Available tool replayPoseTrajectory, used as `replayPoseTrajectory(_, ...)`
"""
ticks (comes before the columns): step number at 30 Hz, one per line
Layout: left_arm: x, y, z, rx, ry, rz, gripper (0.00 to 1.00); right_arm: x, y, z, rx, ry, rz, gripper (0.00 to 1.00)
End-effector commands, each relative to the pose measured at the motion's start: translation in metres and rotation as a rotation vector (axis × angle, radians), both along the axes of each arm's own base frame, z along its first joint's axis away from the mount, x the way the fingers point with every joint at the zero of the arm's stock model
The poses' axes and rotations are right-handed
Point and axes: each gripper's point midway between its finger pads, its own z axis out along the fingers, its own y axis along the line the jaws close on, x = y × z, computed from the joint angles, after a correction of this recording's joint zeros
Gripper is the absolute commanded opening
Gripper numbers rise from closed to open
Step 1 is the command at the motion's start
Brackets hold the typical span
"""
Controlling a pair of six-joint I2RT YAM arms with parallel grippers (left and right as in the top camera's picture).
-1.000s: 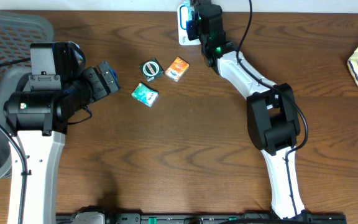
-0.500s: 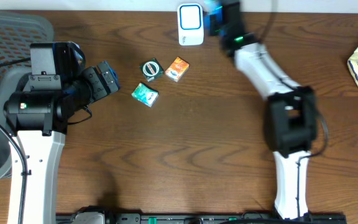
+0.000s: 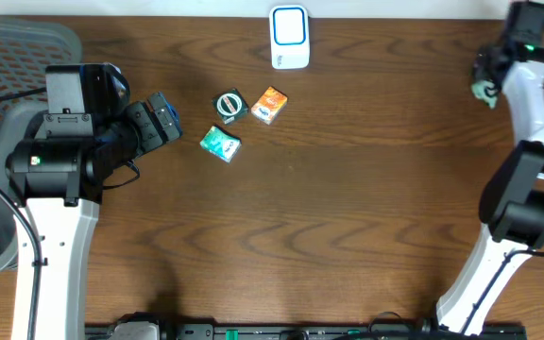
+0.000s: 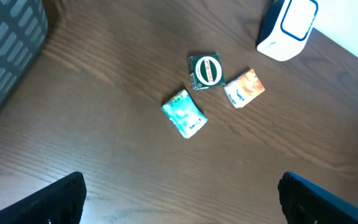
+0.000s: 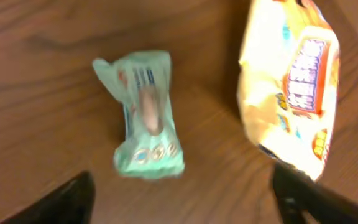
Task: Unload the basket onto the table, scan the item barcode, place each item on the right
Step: 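Carry the wipes pack to the far right and drop it, then reach the right gripper to the orange tissue pack and grasp it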
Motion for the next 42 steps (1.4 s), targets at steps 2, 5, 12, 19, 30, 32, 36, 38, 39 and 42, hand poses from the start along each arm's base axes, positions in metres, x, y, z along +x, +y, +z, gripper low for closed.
replayPoseTrajectory(2, 0.001, 0.003, 0.001, 0.009, -0.004, 0.003, 0.98, 0.014, 0.052, -0.014, 0.251, -0.039, 0.161, 0.92)
replayPoseTrajectory(5, 0.001, 0.003, 0.001, 0.009, -0.004, 0.003, 0.98, 0.024, 0.103, -0.013, 0.412, -0.067, 0.300, 0.86)
replayPoseTrajectory(12, 0.001, 0.003, 0.001, 0.009, -0.004, 0.003, 0.98, 0.029, 0.201, -0.012, 0.518, -0.047, 0.483, 0.44)
replayPoseTrajectory(19, 0.001, 0.003, 0.001, 0.009, -0.004, 0.003, 0.98, -0.006, 0.360, -0.011, 0.675, 0.060, 0.782, 0.64)
replayPoseTrajectory(30, 0.001, 0.003, 0.001, 0.009, -0.004, 0.003, 0.98, -0.037, 0.490, -0.072, 0.773, 0.136, 0.537, 0.74)
replayPoseTrajectory(32, 0.001, 0.003, 0.001, 0.009, -0.004, 0.003, 0.98, -0.041, 0.492, -0.090, 0.800, 0.168, 0.464, 0.71)
replayPoseTrajectory(36, 0.001, 0.003, 0.001, 0.009, -0.004, 0.003, 0.98, -0.046, 0.489, -0.117, 0.817, 0.215, 0.375, 0.66)
replayPoseTrajectory(38, 0.001, 0.003, 0.001, 0.009, -0.004, 0.003, 0.98, -0.045, 0.490, -0.124, 0.821, 0.216, 0.363, 0.65)
replayPoseTrajectory(39, 0.001, 0.003, 0.001, 0.009, -0.004, 0.003, 0.98, -0.043, 0.491, -0.126, 0.823, 0.210, 0.366, 0.64)
replayPoseTrajectory(42, 0.001, 0.003, 0.001, 0.009, -0.004, 0.003, 0.98, -0.037, 0.494, -0.125, 0.830, 0.182, 0.379, 0.51)
